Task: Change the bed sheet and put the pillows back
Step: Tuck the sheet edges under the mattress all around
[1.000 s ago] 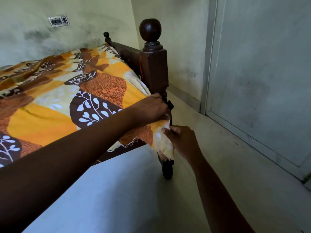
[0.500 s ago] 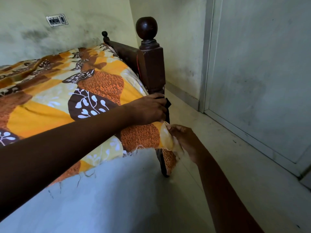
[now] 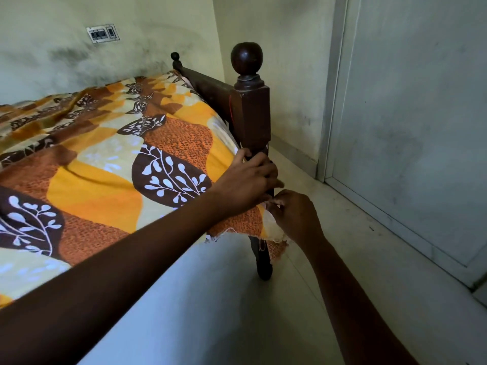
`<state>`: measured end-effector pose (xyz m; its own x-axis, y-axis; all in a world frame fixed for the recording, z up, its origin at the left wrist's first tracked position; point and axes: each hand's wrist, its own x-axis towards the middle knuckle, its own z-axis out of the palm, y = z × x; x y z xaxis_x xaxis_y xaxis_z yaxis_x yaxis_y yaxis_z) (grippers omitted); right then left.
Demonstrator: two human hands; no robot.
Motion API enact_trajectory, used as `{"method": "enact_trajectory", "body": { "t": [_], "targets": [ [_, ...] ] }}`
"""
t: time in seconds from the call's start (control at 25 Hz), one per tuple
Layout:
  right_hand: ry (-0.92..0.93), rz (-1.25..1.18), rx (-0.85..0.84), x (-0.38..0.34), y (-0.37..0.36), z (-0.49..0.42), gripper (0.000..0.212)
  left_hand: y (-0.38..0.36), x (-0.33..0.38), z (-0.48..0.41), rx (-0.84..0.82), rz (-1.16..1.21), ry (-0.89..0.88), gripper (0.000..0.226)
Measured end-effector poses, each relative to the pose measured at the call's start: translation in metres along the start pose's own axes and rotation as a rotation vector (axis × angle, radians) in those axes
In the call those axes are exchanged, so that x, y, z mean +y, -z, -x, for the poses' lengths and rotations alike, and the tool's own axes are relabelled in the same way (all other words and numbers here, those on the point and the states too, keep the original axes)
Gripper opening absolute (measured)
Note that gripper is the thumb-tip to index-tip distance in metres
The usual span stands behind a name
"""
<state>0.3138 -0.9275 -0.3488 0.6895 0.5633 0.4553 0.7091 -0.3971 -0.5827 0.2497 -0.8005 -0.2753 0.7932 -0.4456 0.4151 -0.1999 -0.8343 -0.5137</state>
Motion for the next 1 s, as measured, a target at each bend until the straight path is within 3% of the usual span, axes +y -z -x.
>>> {"method": "enact_trajectory", "body": {
  "t": [0.08, 0.24, 0.32, 0.44, 0.56, 0.72, 0.8, 1.0],
  "targets": [
    [0.011, 0.048, -0.098, 0.0, 0.0, -0.003, 0.026, 0.023, 0.014, 0.011, 0.018, 0.349, 0.393, 0.03],
    [-0.063, 0.035, -0.215, 0.0, -0.008, -0.013, 0.023, 0.049, 0.061, 0.058, 0.501, 1.726, 1.641, 0.018],
    [-0.105, 0.054, -0.223, -0.002, -0.015, -0.014, 0.021, 0.032, 0.081, 0.086, 0.556, 2.096, 2.028, 0.031],
    [-0.178, 0.061, -0.238, -0.002, -0.023, -0.019, 0.023, 0.006, 0.079, 0.114, 0.674, 2.142, 2.151, 0.061],
    [-0.253, 0.094, -0.256, -0.001, -0.033, -0.025, 0.031, -0.009, 0.068, 0.13, 0.868, 2.097, 2.108, 0.041],
    [-0.333, 0.087, -0.205, -0.005, -0.047, -0.026, 0.035, -0.019, 0.067, 0.139, 0.838, 2.067, 2.055, 0.009],
    [-0.335, 0.098, -0.196, -0.004, -0.051, -0.025, 0.033, -0.028, 0.069, 0.147, 0.748, 2.013, 2.109, 0.016],
    [-0.352, 0.125, -0.179, 0.001, -0.059, -0.023, 0.036, -0.04, 0.068, 0.164, 0.848, 2.043, 2.146, 0.023]
  ]
}}
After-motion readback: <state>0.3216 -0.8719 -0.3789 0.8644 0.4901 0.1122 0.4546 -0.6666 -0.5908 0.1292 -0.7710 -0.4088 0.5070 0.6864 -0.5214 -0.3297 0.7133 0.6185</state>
